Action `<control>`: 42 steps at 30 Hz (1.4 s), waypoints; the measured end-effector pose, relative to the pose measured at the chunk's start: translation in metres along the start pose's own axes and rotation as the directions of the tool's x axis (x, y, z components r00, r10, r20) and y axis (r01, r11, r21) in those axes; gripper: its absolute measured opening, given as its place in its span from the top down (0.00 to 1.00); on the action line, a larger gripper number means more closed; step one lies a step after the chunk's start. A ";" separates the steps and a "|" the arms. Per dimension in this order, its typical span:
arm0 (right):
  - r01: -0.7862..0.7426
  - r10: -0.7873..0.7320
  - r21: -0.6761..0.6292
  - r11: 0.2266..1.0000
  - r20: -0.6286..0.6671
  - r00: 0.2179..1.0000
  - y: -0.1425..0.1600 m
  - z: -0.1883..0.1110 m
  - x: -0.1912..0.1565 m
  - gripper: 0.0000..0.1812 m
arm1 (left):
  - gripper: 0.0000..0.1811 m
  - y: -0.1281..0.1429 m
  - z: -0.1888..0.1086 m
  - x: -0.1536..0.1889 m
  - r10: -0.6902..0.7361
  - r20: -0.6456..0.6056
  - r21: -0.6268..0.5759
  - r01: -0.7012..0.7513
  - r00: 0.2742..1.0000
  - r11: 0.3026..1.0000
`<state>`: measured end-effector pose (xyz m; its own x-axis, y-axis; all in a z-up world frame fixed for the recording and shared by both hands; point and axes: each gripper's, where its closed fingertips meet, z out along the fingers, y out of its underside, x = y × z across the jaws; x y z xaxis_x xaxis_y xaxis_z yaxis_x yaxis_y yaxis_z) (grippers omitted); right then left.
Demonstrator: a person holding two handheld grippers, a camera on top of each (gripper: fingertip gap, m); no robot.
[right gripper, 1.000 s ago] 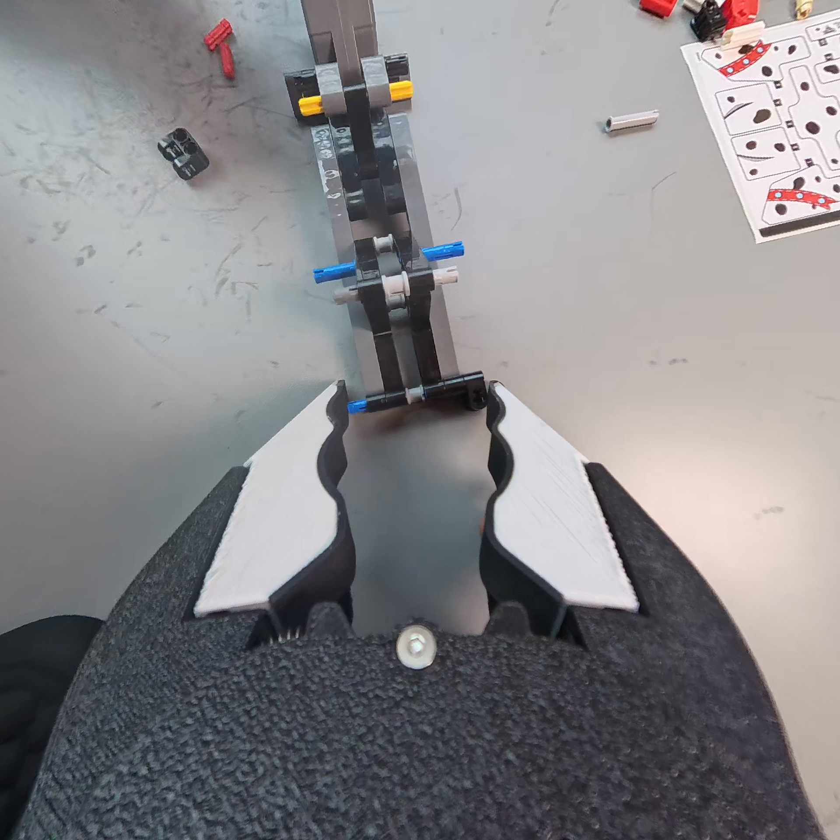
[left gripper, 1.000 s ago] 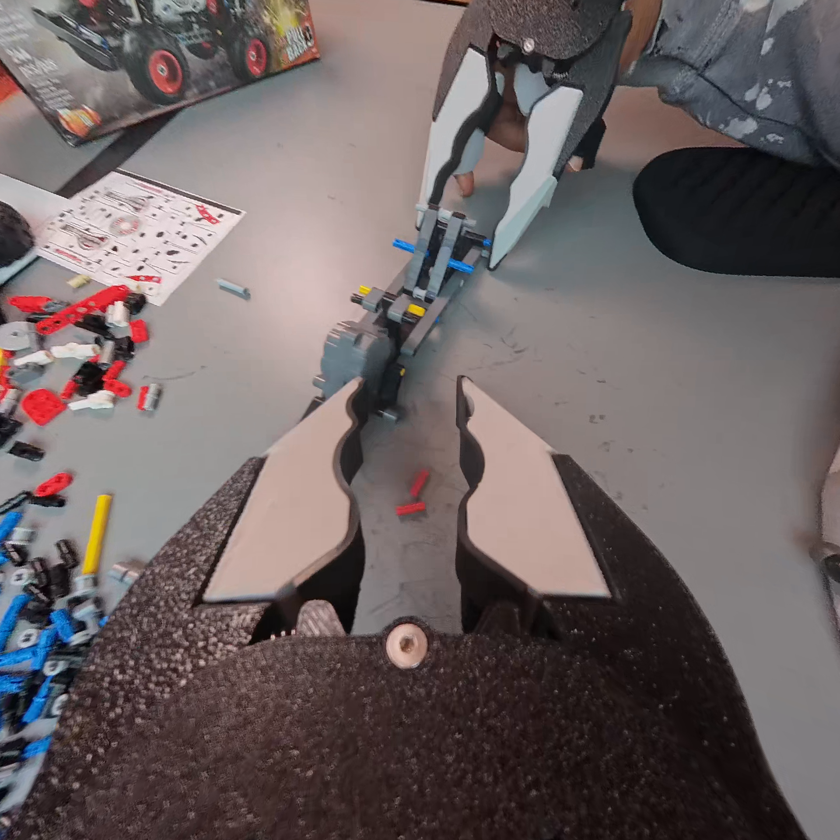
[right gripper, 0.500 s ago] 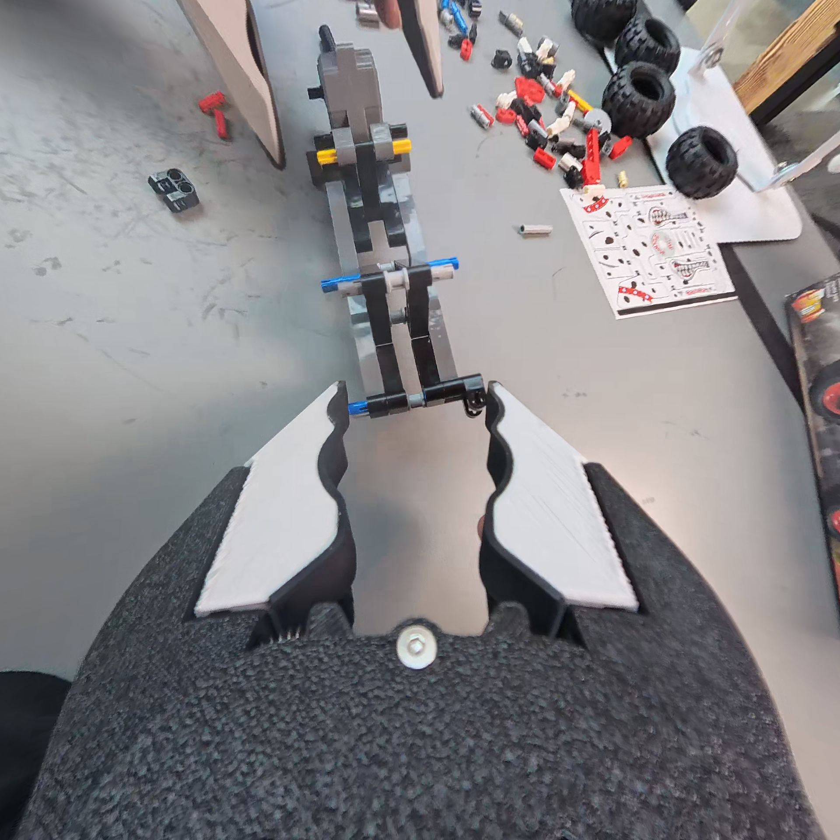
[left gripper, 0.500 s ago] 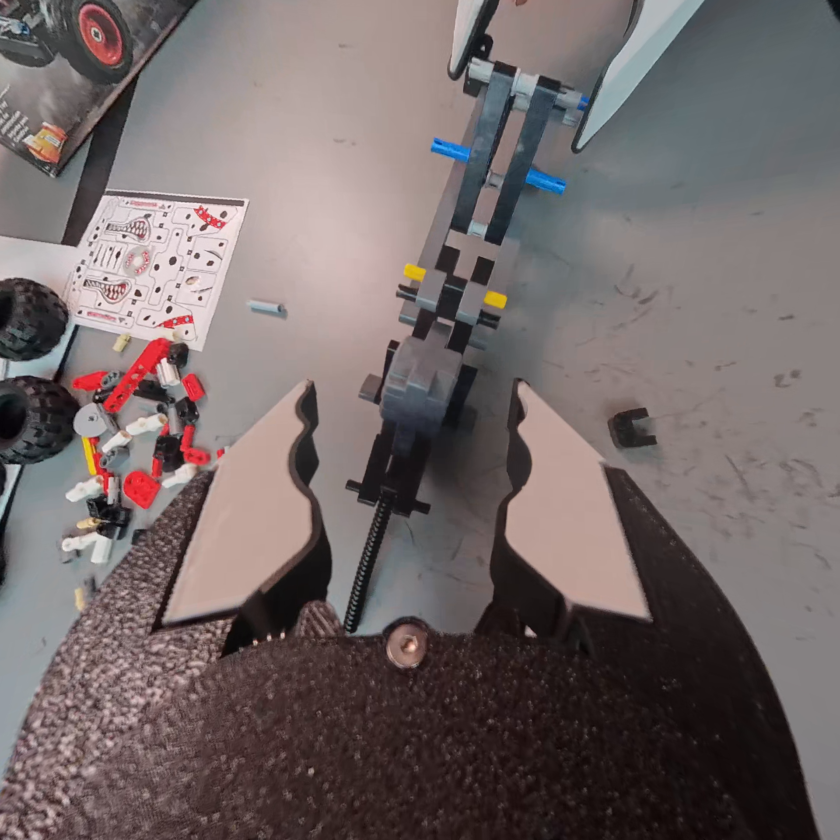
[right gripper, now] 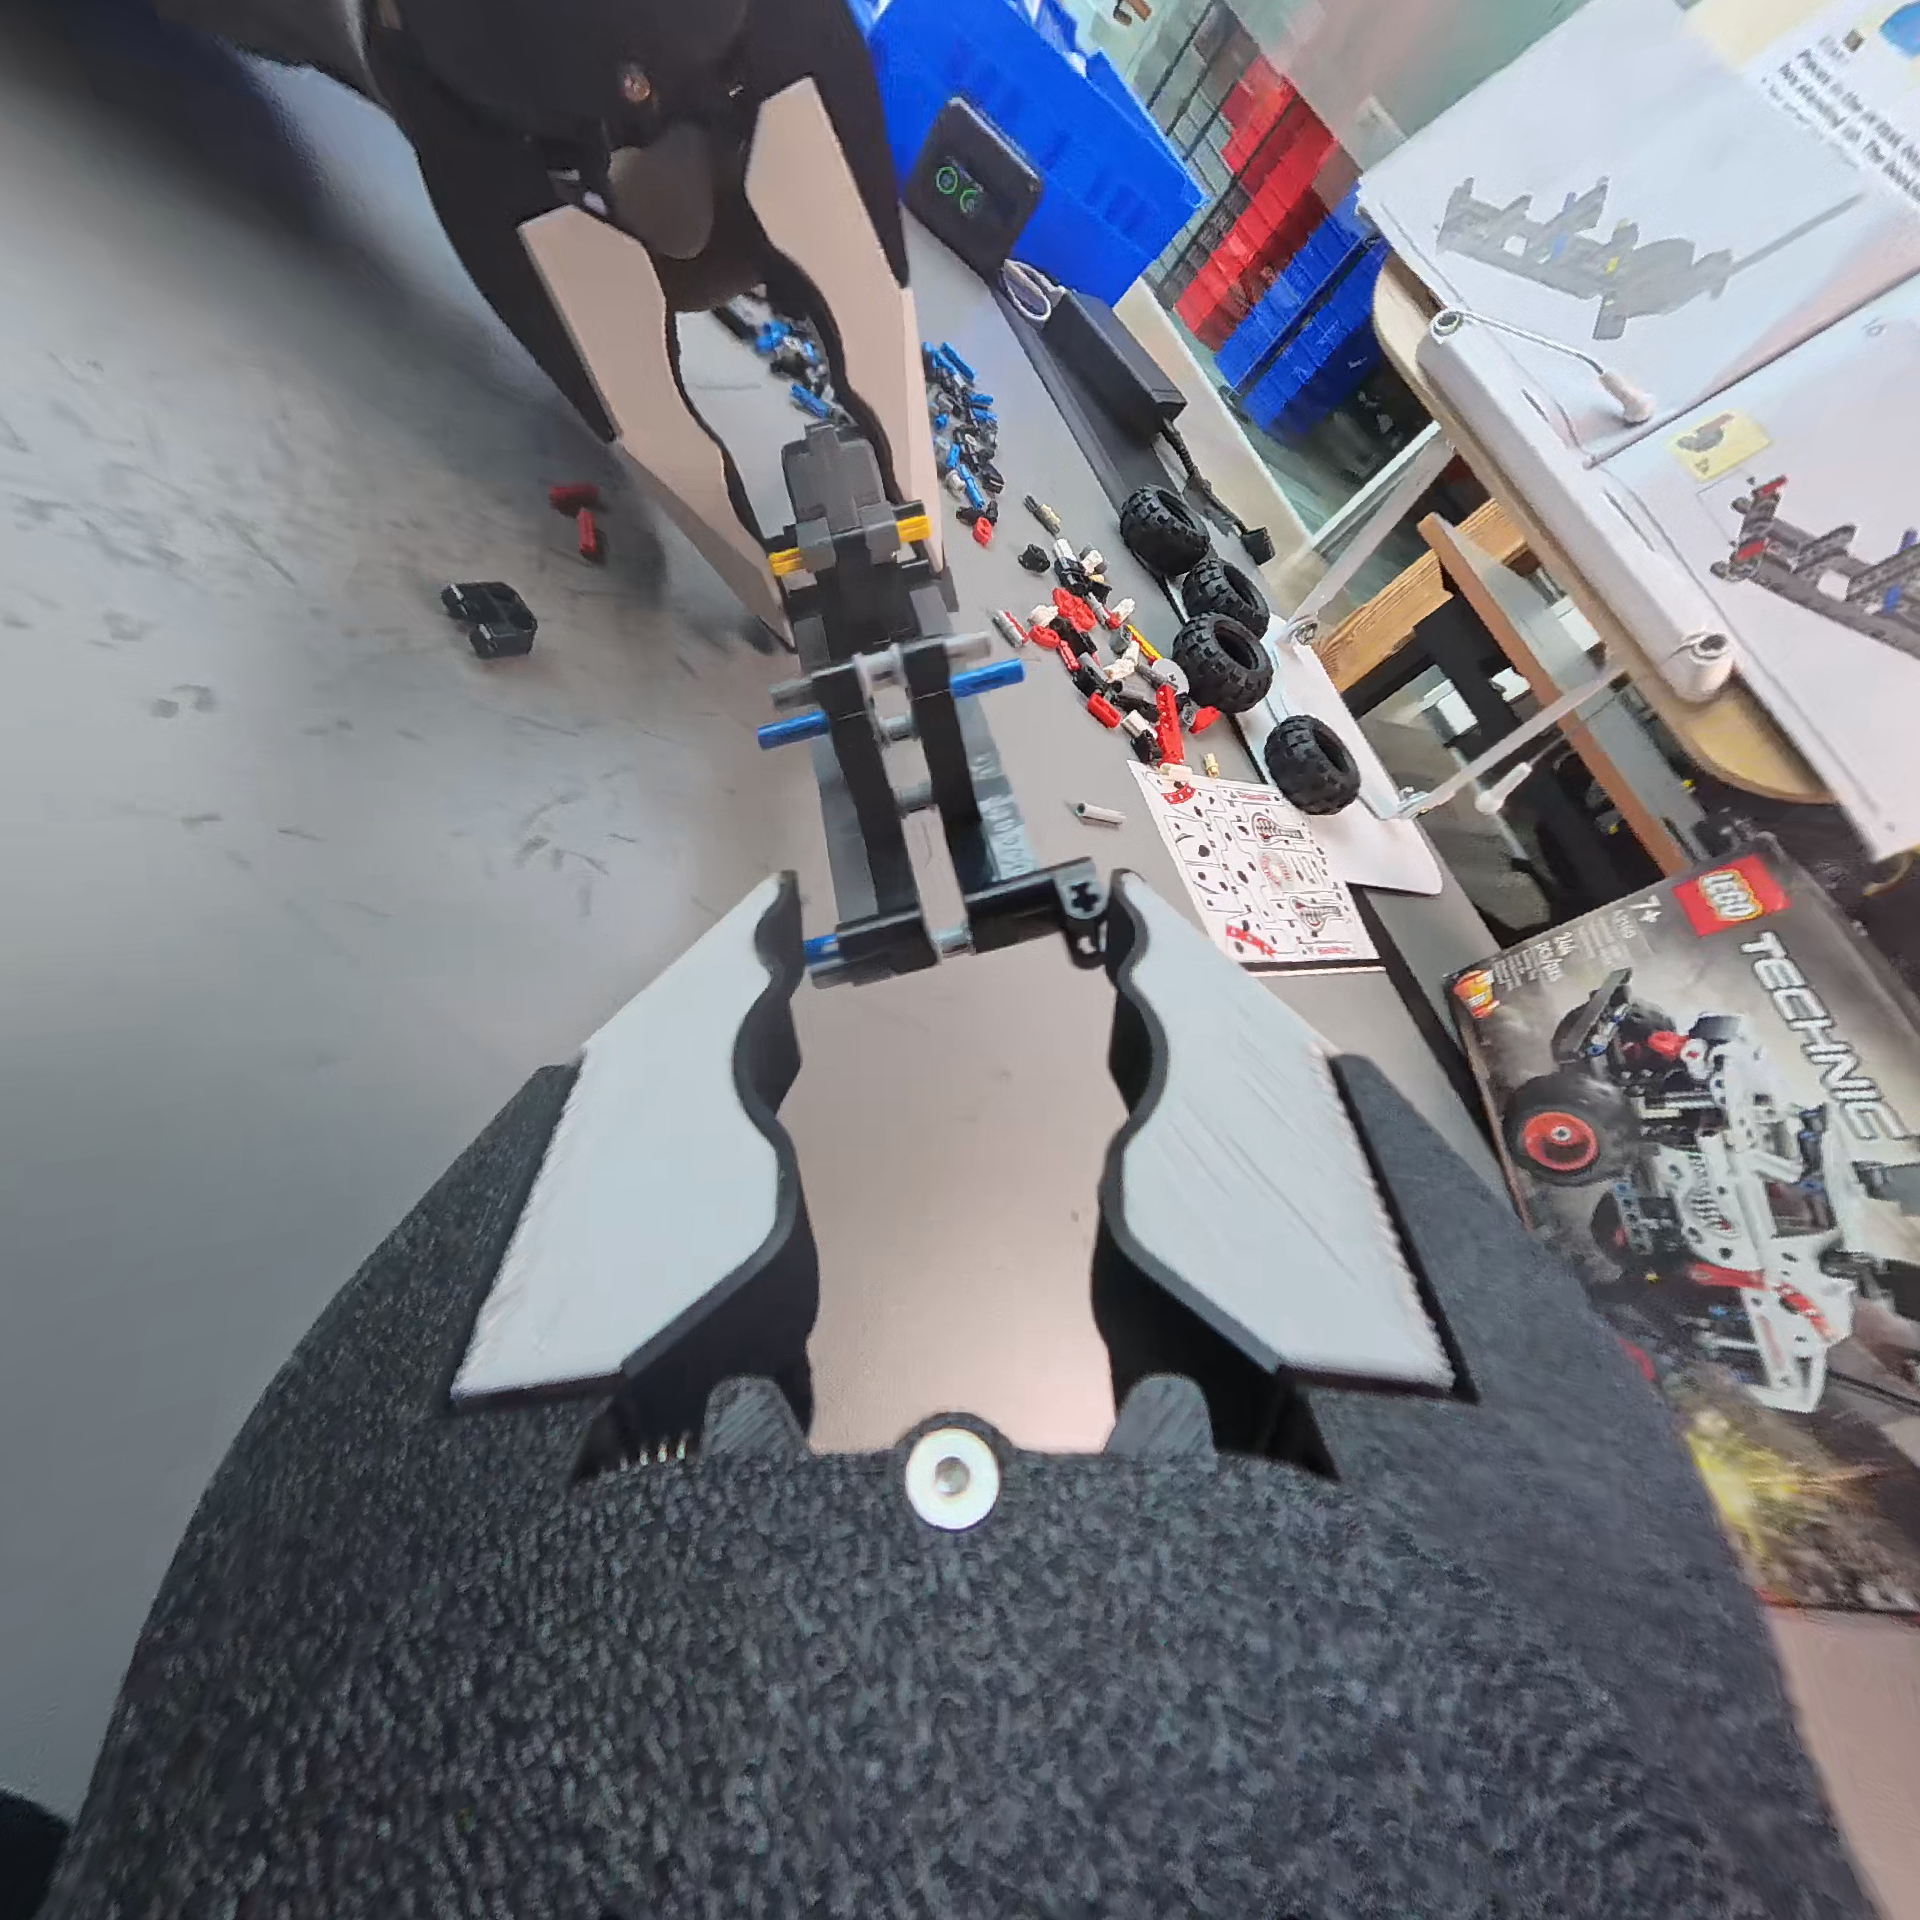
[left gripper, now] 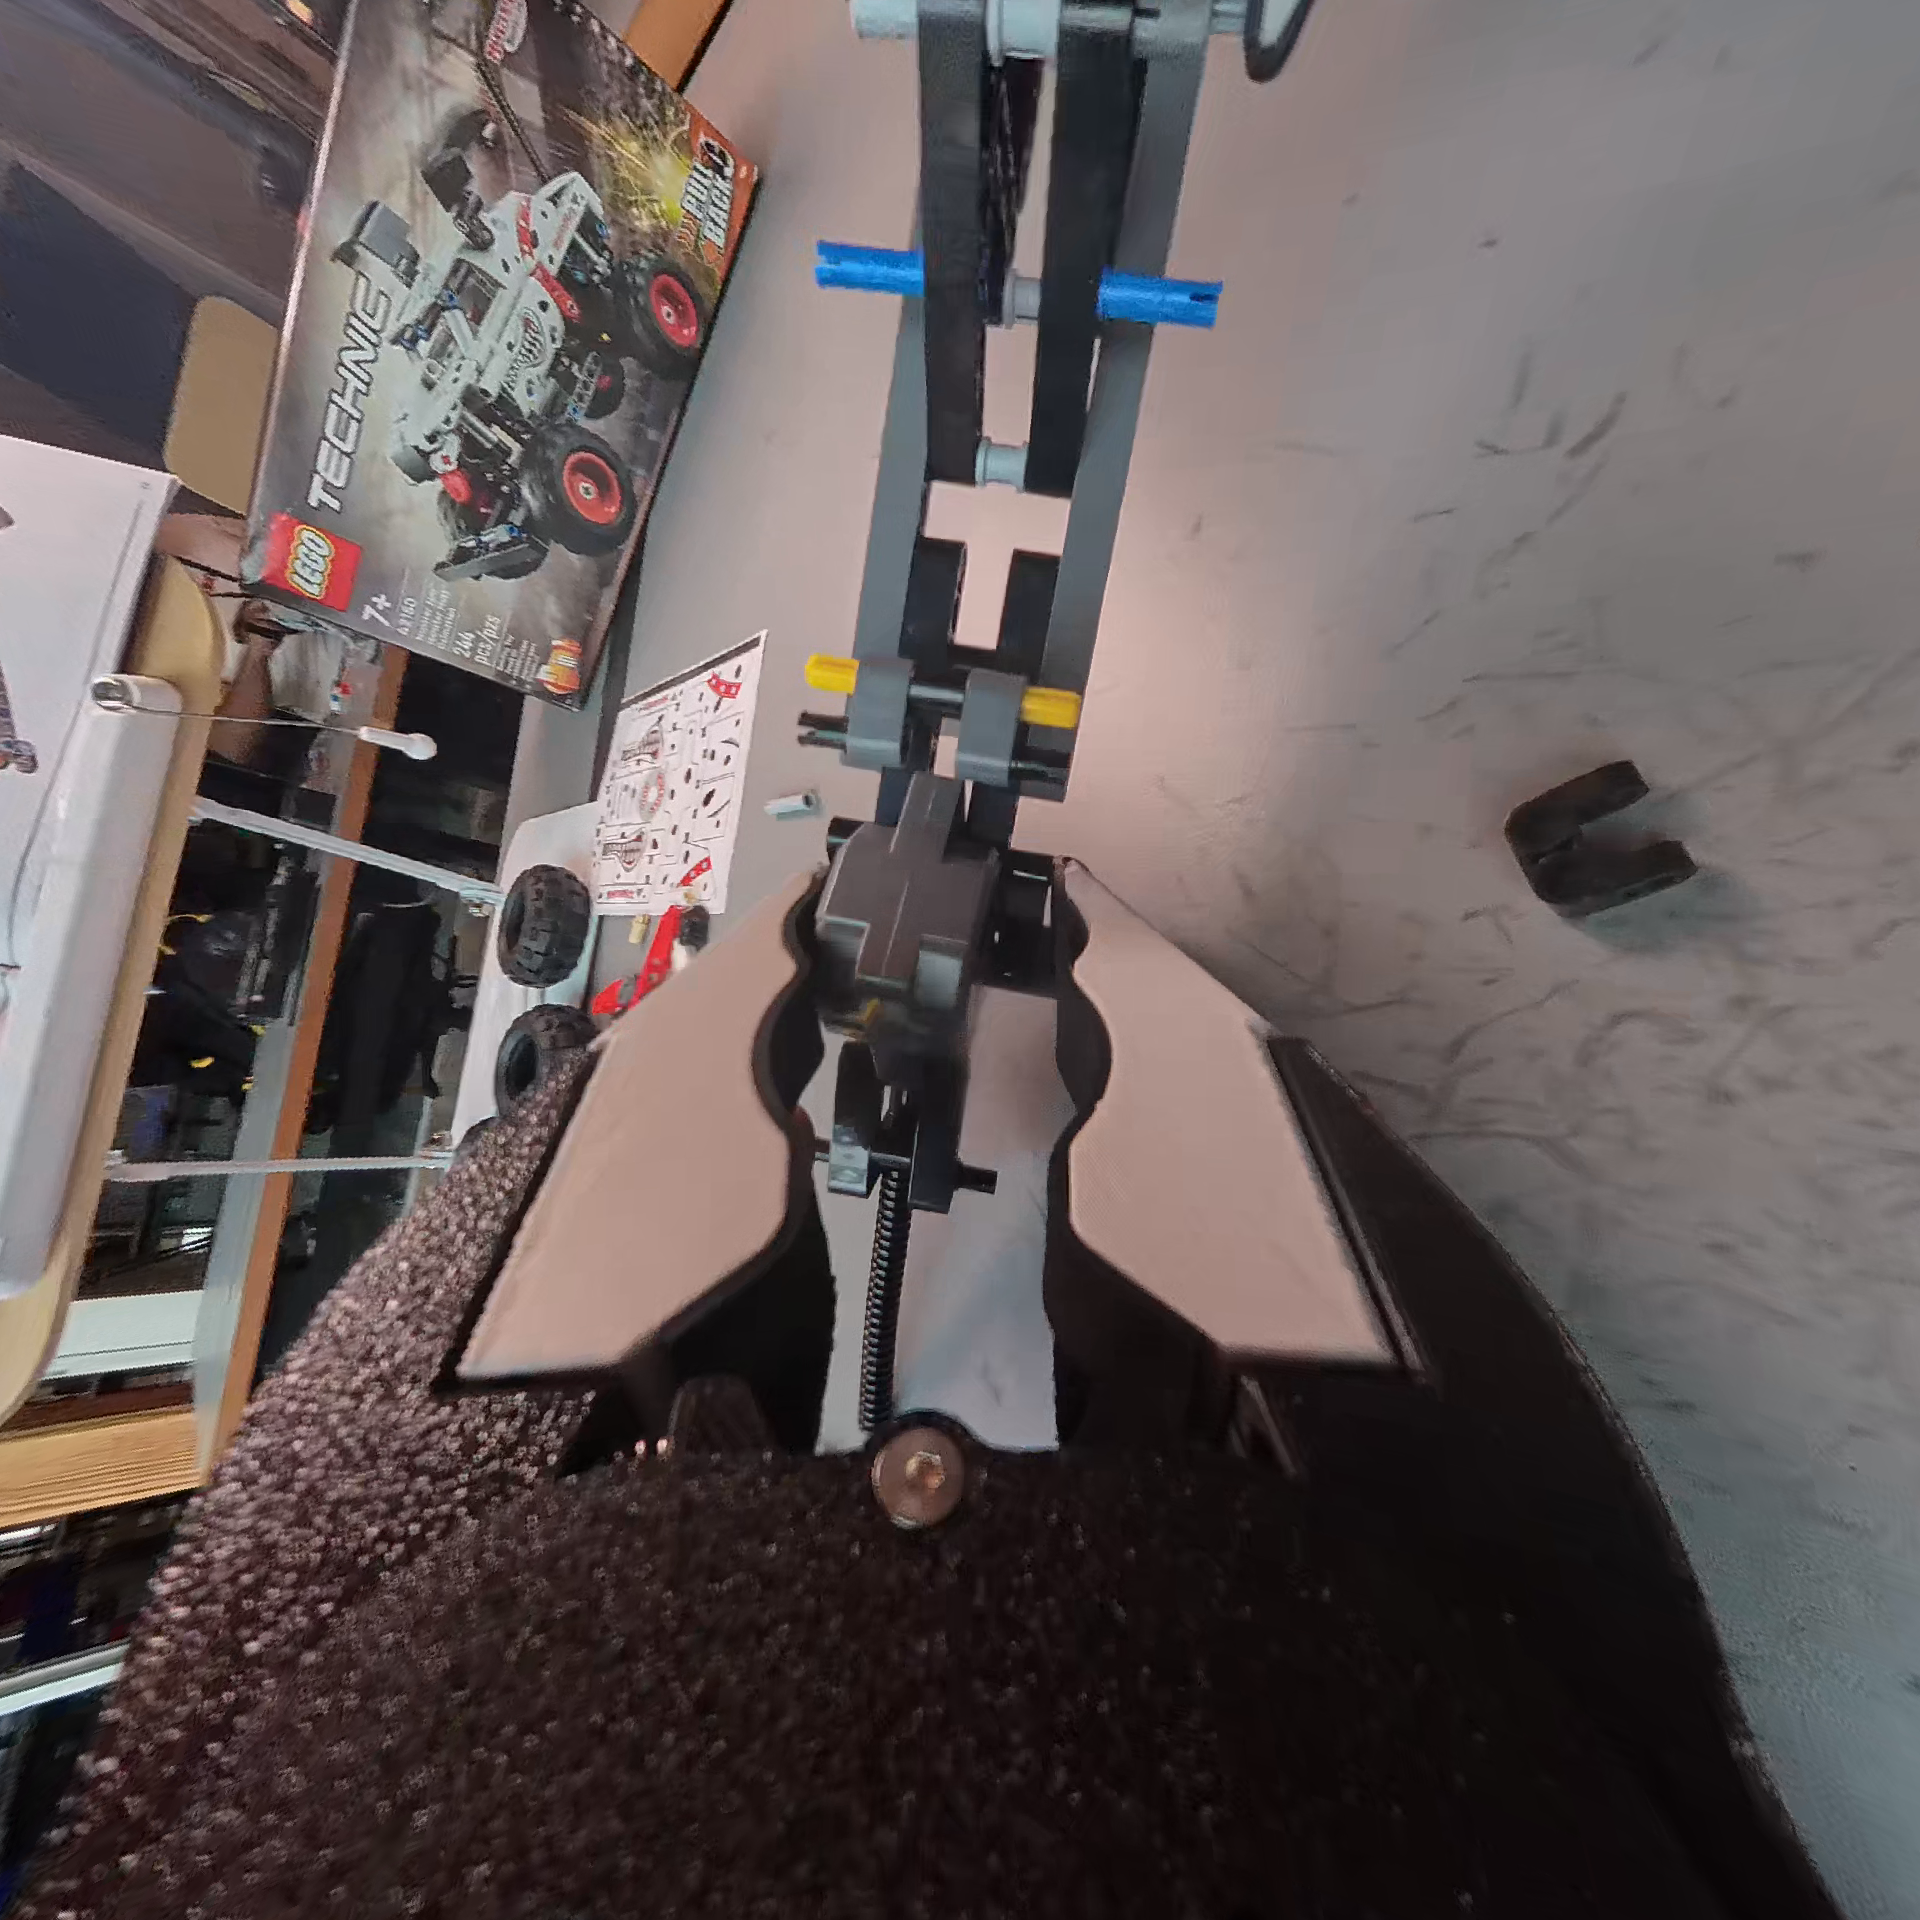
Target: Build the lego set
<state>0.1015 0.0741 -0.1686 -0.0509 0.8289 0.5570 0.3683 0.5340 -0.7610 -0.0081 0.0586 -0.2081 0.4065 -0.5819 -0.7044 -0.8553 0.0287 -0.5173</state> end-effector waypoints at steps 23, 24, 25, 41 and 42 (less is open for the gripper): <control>-0.020 0.028 0.316 0.948 -0.022 0.999 -0.069 -0.027 0.005 0.90 | 0.76 -0.052 -0.054 -0.060 0.375 0.597 -0.035 -0.444 0.709 0.895; 0.016 -0.003 0.319 0.948 -0.042 0.999 -0.072 -0.027 0.005 0.90 | 0.76 -0.052 -0.055 -0.060 0.376 0.601 -0.036 -0.447 0.705 0.894; 0.051 -0.034 0.321 0.946 -0.059 0.998 -0.074 -0.028 0.003 0.90 | 0.76 -0.053 -0.055 -0.060 0.377 0.604 -0.036 -0.448 0.702 0.893; 0.230 -0.181 0.310 0.923 -0.179 0.967 -0.082 -0.031 0.003 0.90 | 0.77 -0.058 -0.064 -0.066 0.377 0.626 -0.039 -0.456 0.683 0.889; 0.227 -0.179 0.306 0.925 -0.178 0.968 -0.081 -0.030 0.003 0.90 | 0.77 -0.057 -0.063 -0.066 0.376 0.622 -0.037 -0.454 0.687 0.890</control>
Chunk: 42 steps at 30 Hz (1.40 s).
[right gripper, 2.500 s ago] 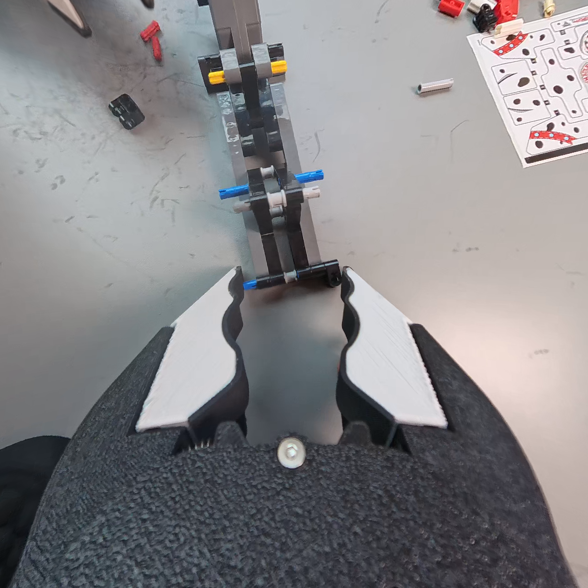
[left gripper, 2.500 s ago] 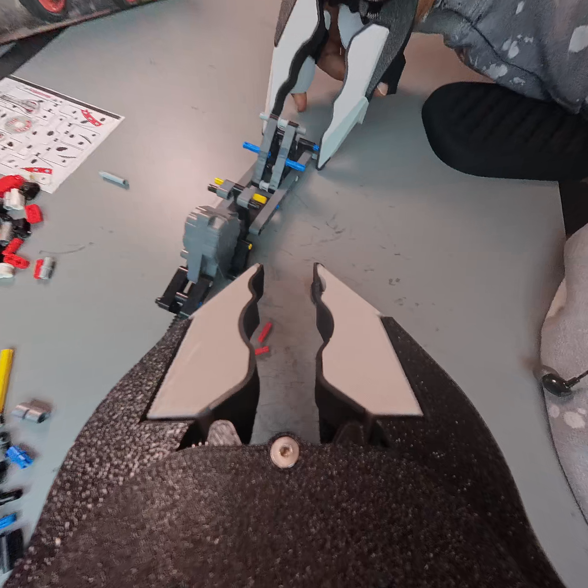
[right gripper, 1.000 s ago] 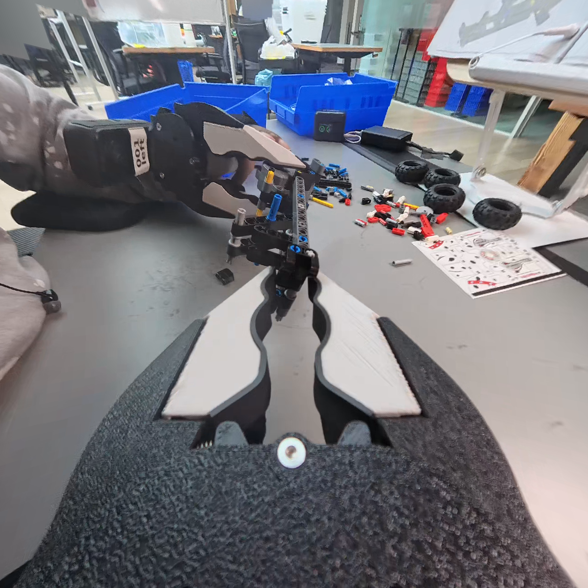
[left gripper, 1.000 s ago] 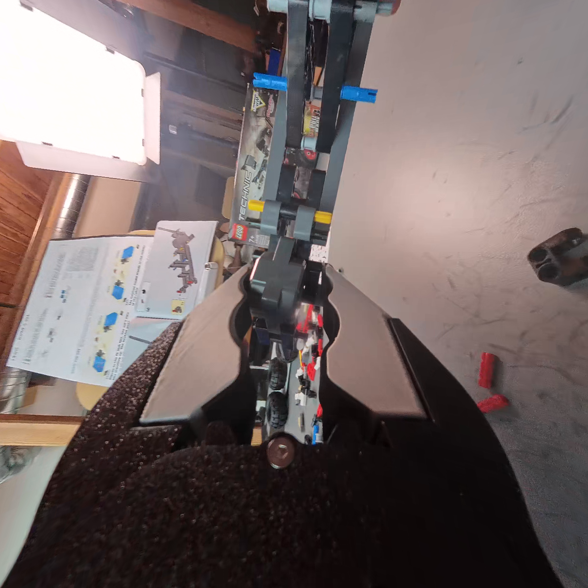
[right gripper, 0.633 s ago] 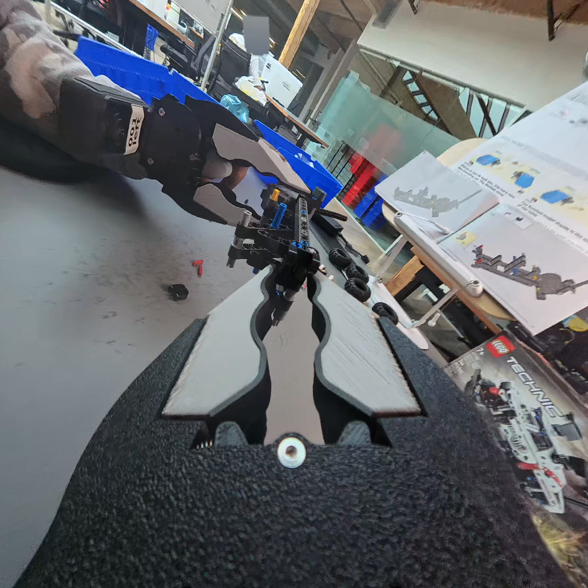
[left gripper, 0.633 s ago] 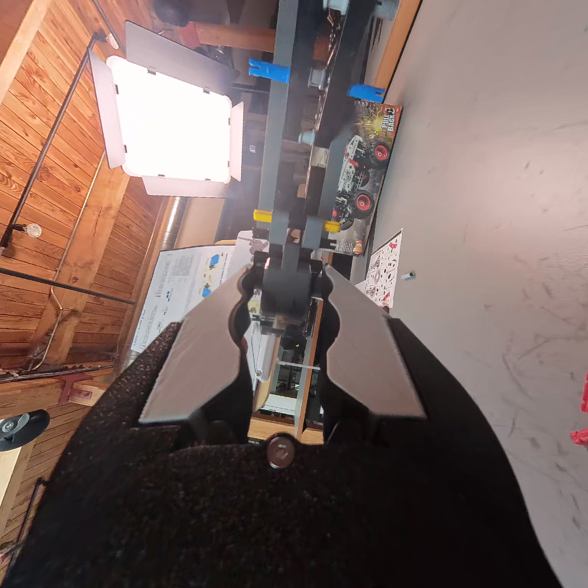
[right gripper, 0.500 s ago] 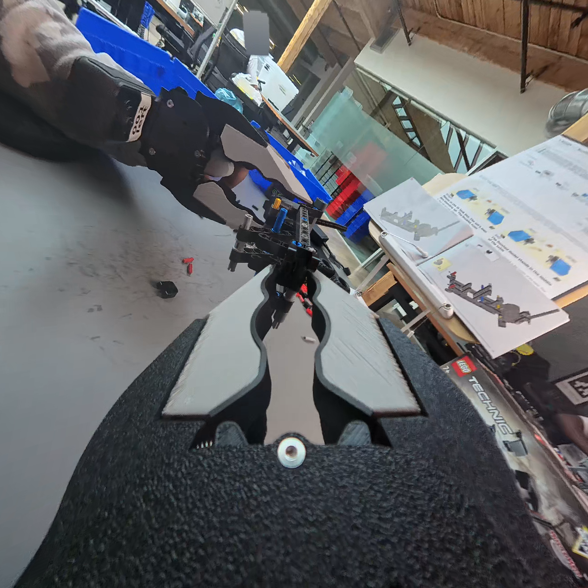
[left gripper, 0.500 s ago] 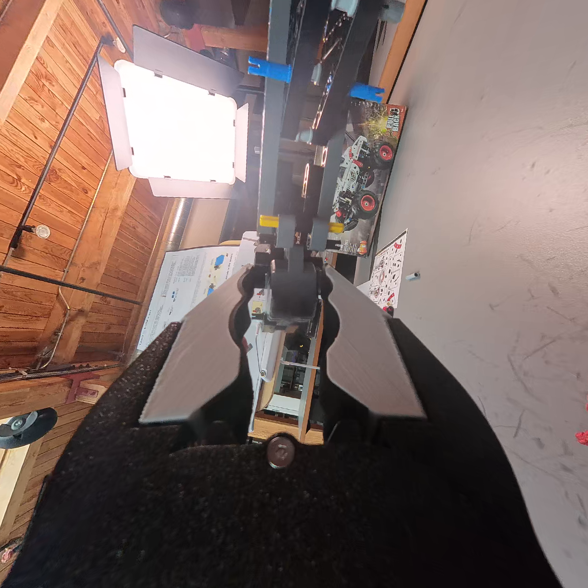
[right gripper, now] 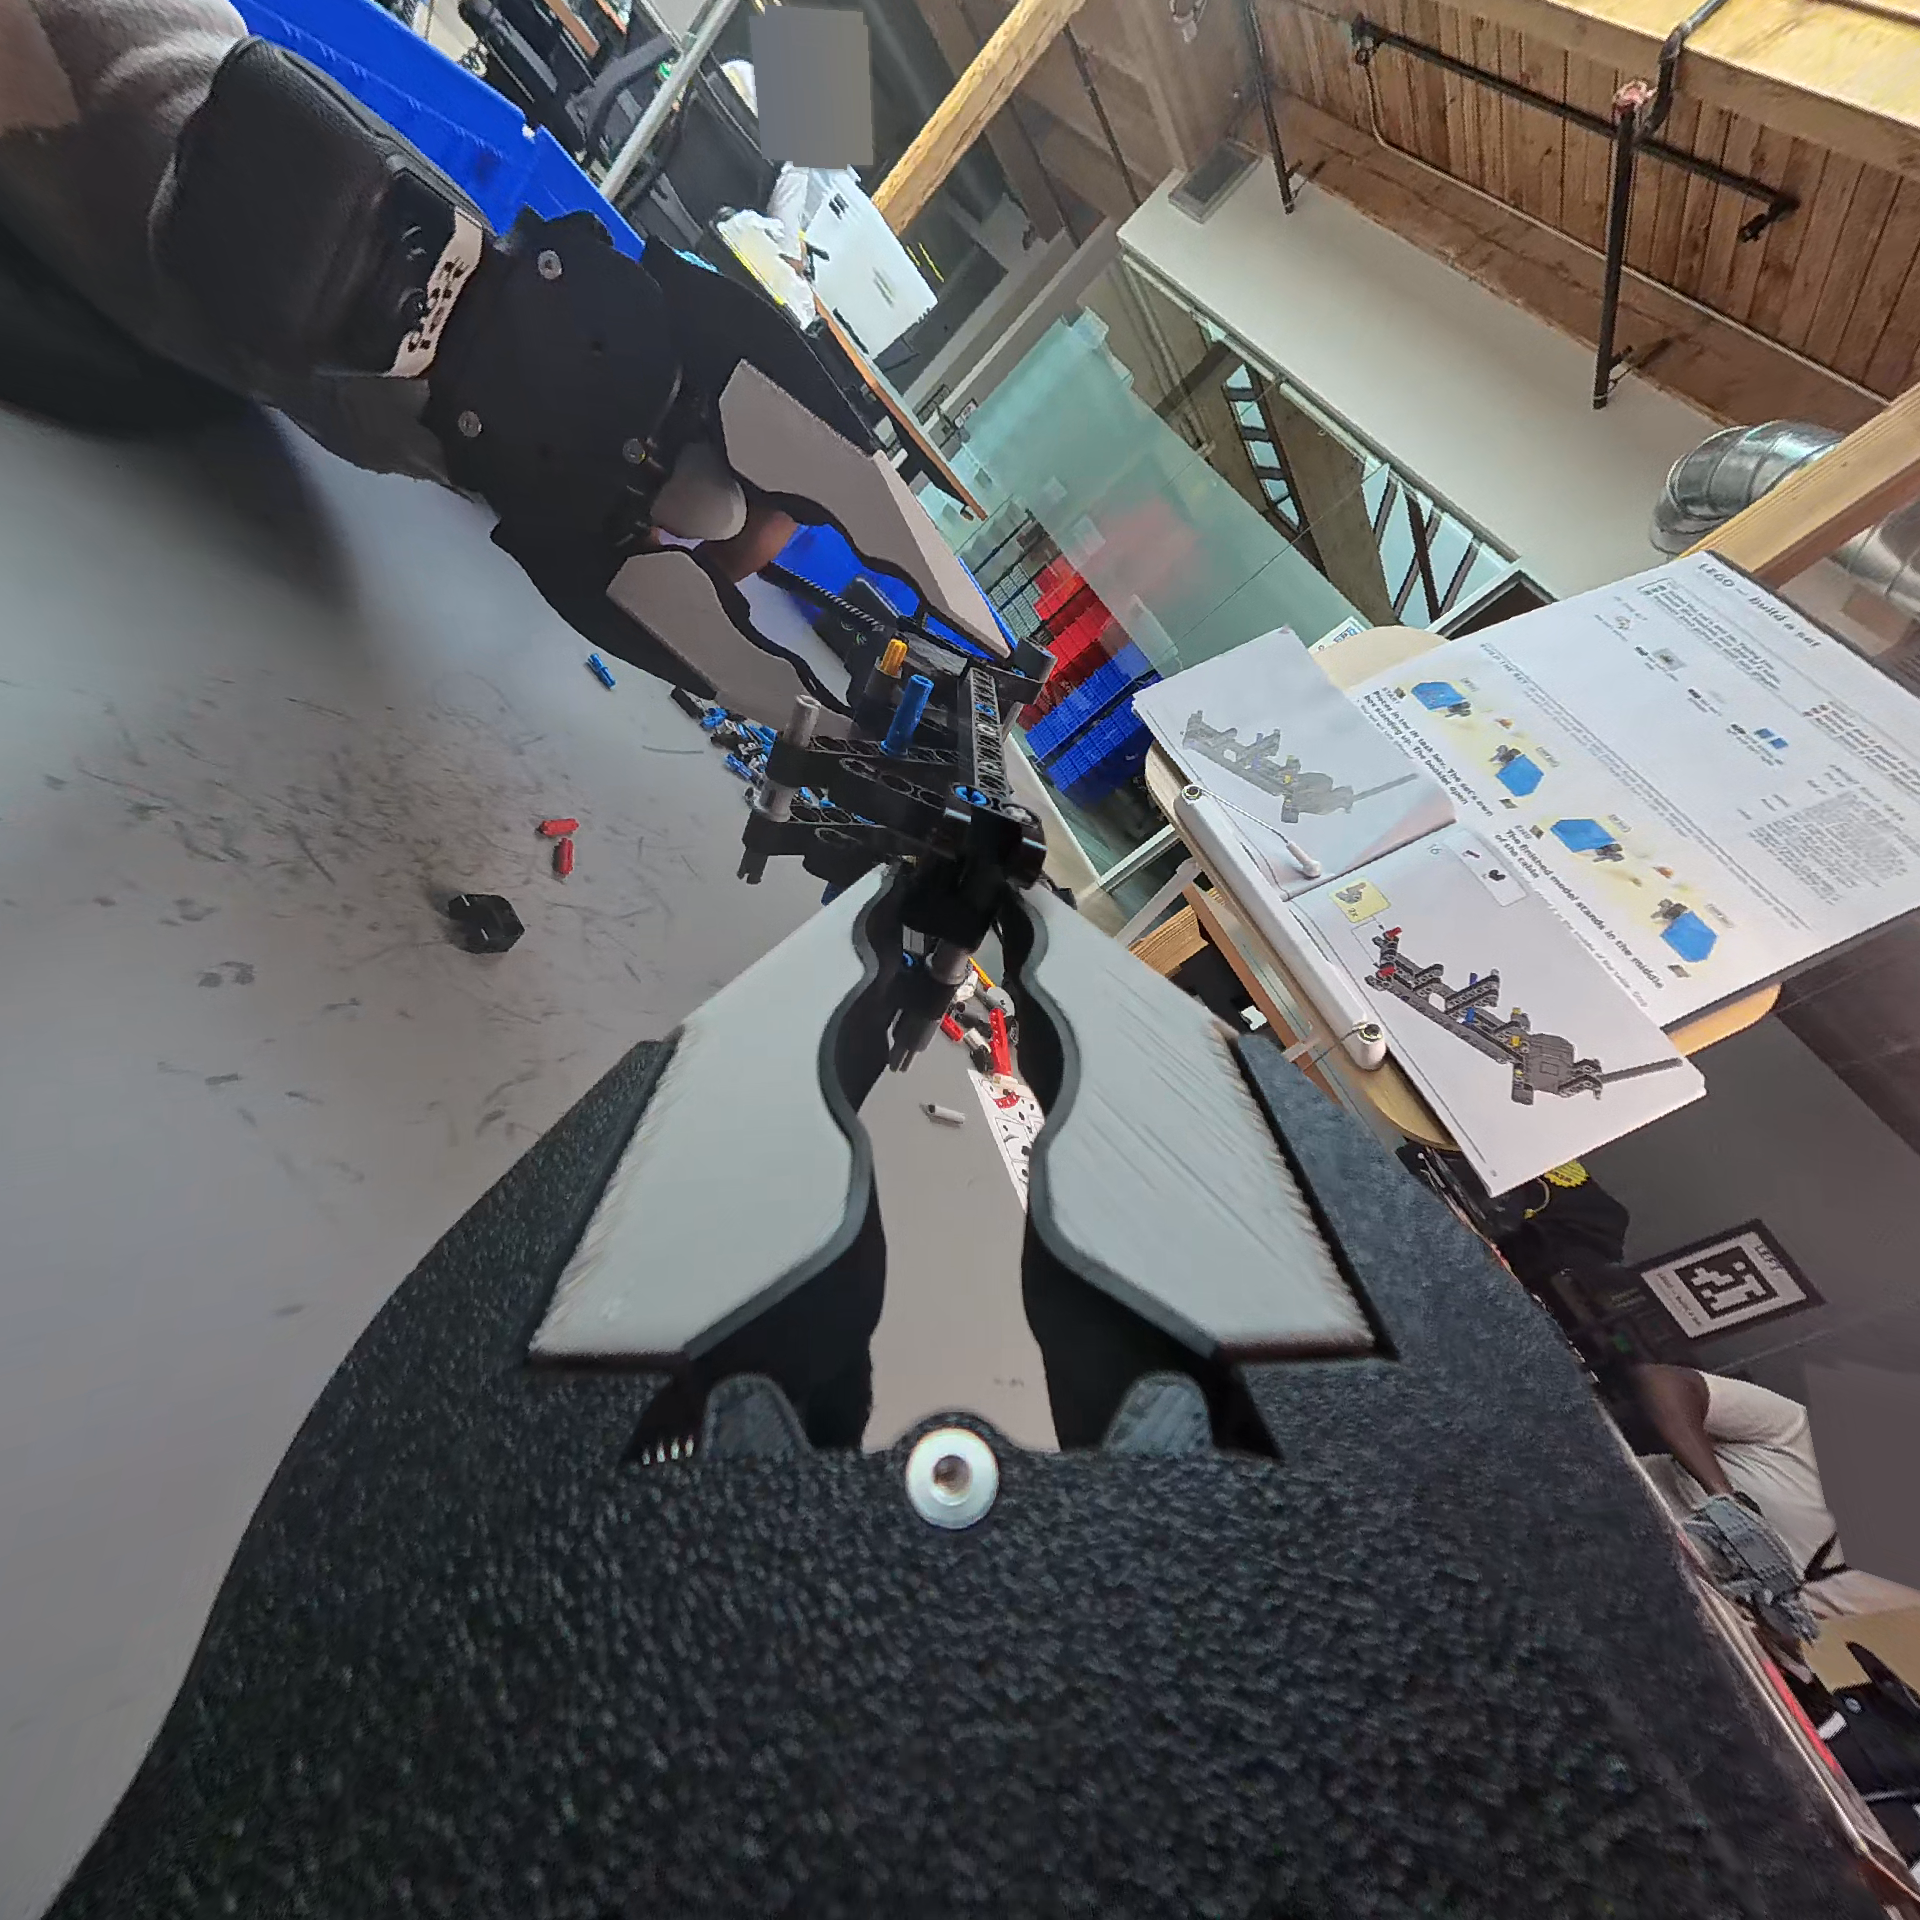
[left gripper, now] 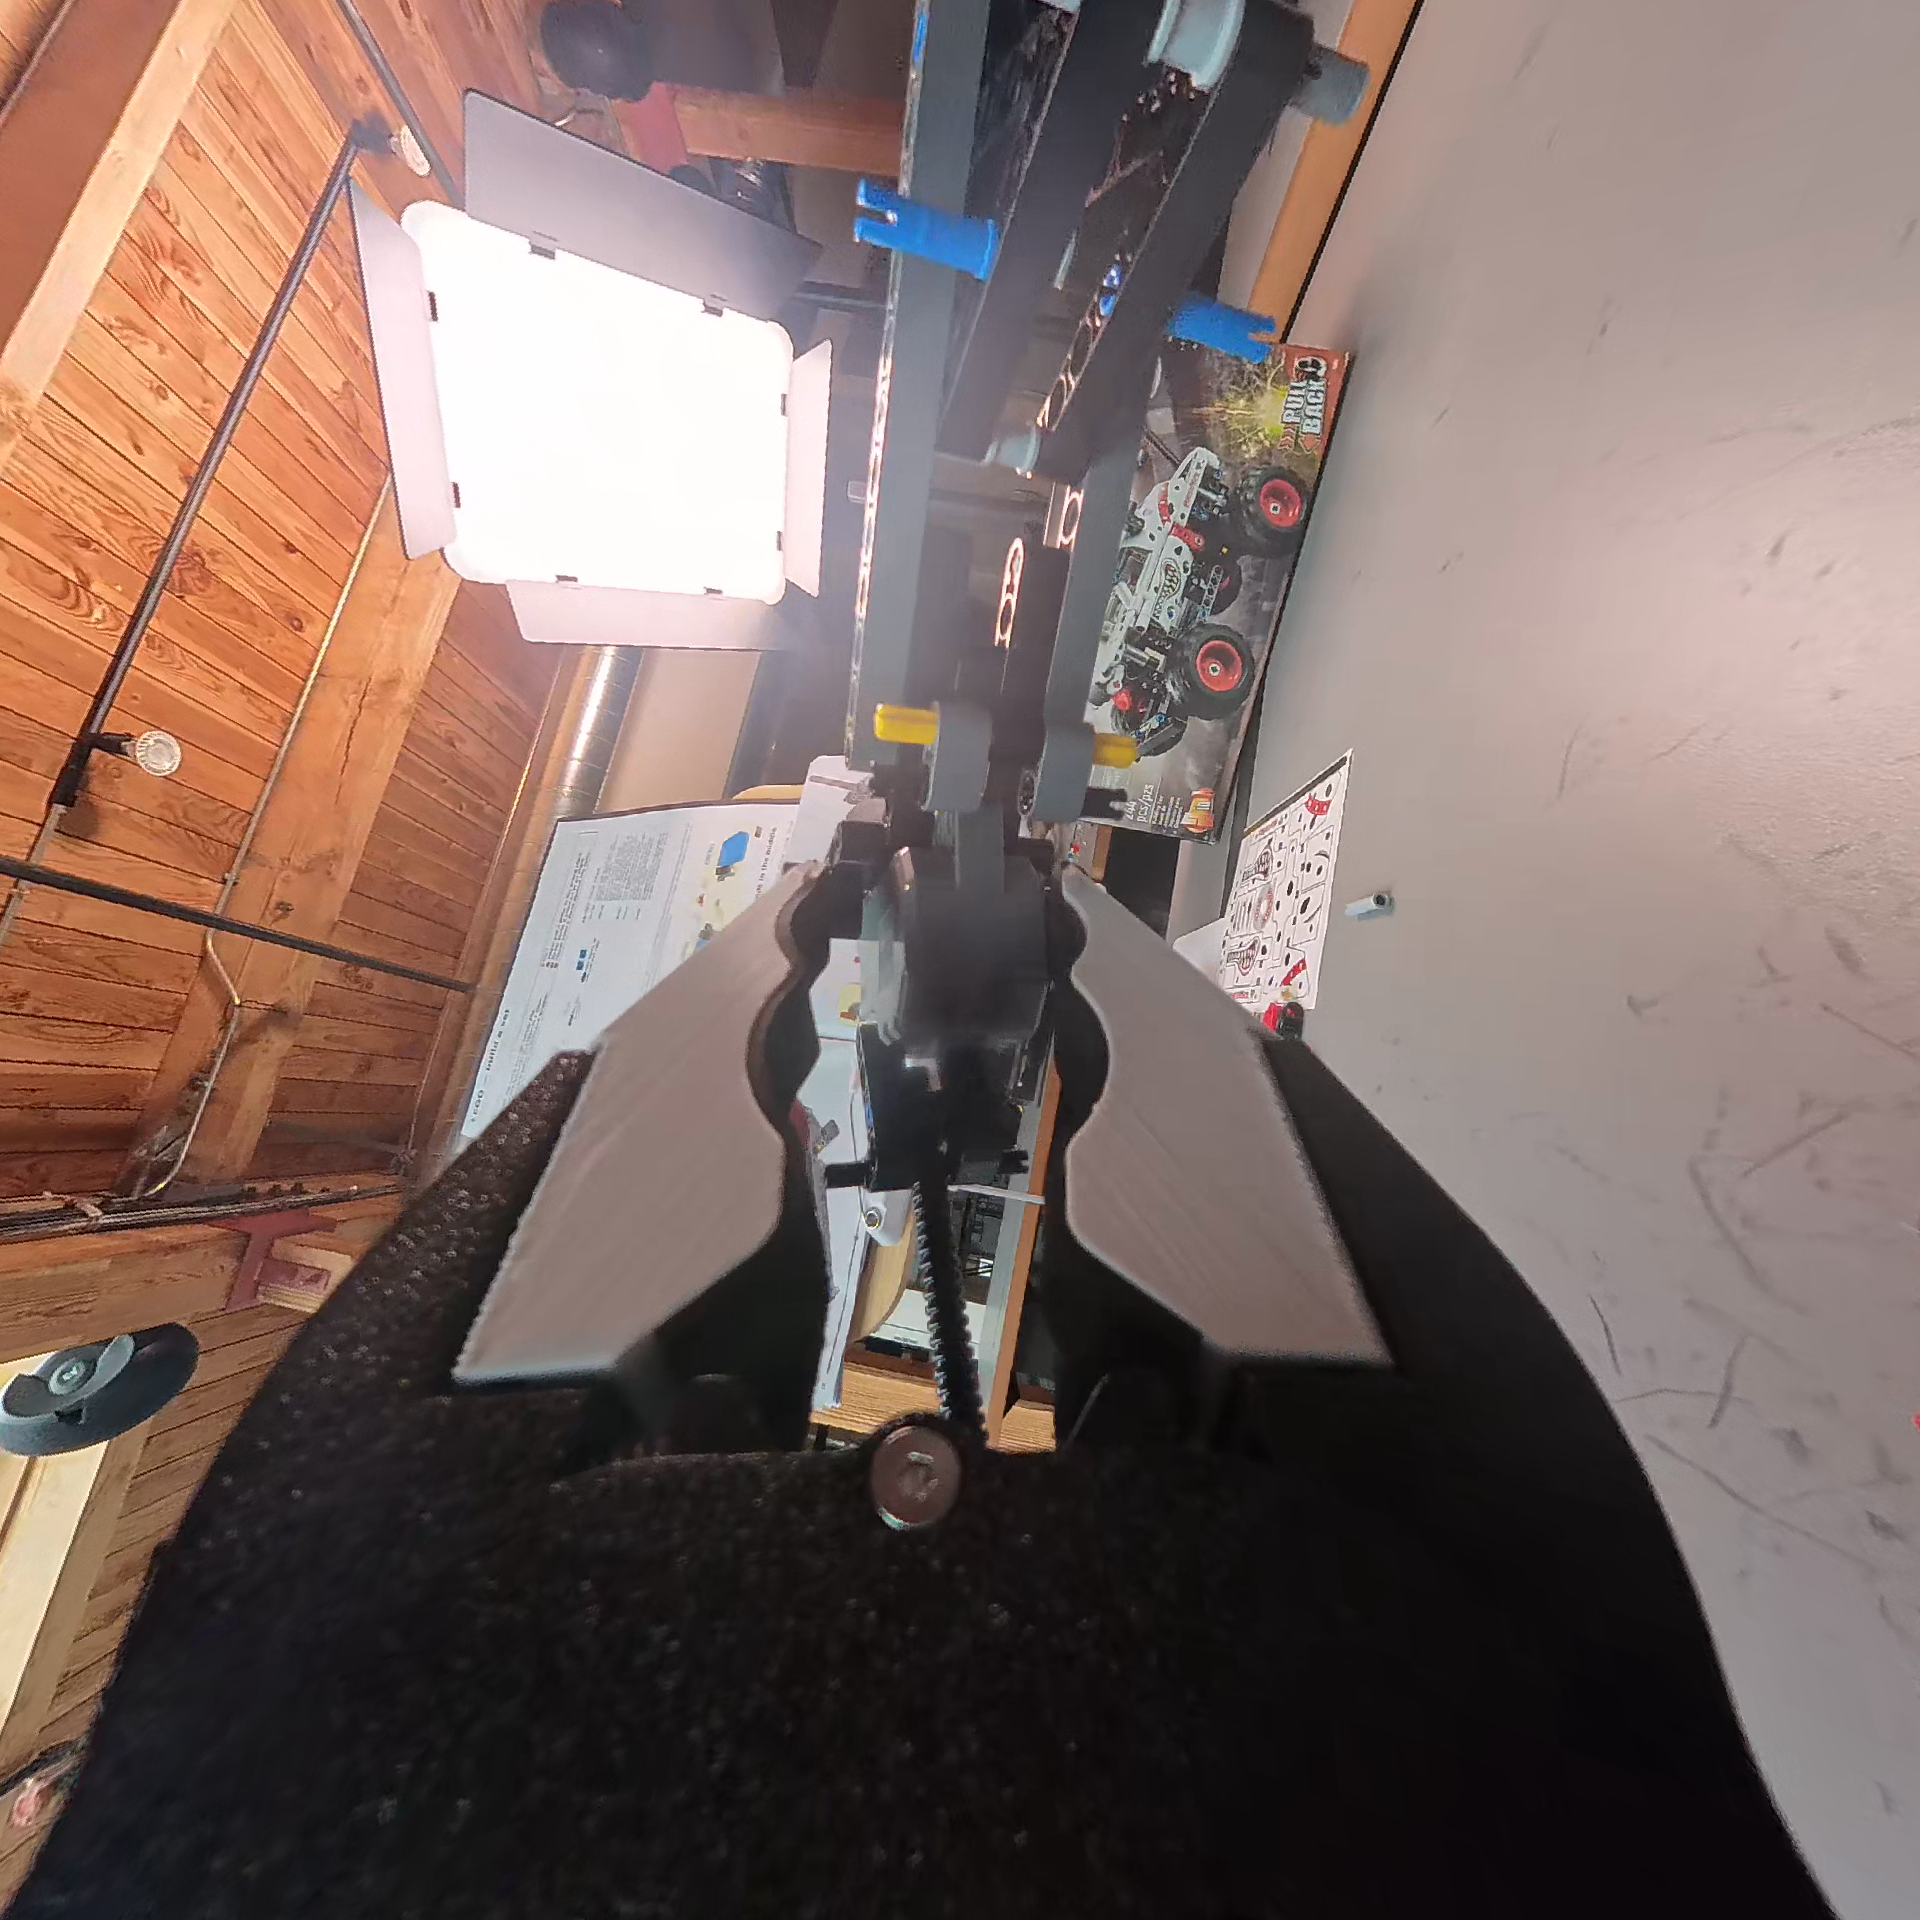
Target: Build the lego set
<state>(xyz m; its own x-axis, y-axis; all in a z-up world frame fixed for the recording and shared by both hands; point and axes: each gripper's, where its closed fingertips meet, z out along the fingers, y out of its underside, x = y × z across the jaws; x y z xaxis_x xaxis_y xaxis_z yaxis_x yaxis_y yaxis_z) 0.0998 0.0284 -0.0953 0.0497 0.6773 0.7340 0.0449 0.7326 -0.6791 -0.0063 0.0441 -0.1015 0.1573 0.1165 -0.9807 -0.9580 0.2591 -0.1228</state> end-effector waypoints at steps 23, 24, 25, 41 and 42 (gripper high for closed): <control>-0.852 0.943 -0.418 0.316 0.036 0.332 0.092 -0.001 -0.021 0.83 | 0.77 0.009 -0.017 0.106 -0.521 -0.852 -0.466 0.383 0.048 0.798; -0.874 0.965 -0.423 0.239 0.004 0.263 0.098 -0.002 -0.020 0.82 | 0.78 0.009 -0.014 0.107 -0.517 -0.856 -0.469 0.374 0.032 0.800; -0.894 0.976 -0.407 0.184 -0.031 0.215 0.104 -0.004 -0.017 0.69 | 0.84 0.009 -0.014 0.109 -0.505 -0.863 -0.466 0.365 0.014 0.806; -0.568 0.752 -0.588 0.576 0.109 0.650 0.114 -0.013 -0.044 0.52 | 0.84 0.018 -0.022 0.112 -0.496 -0.855 -0.516 0.329 -0.150 0.791; -0.543 0.736 -0.605 0.583 0.110 0.668 0.116 -0.013 -0.047 0.54 | 0.84 0.018 -0.023 0.112 -0.493 -0.855 -0.518 0.315 -0.160 0.795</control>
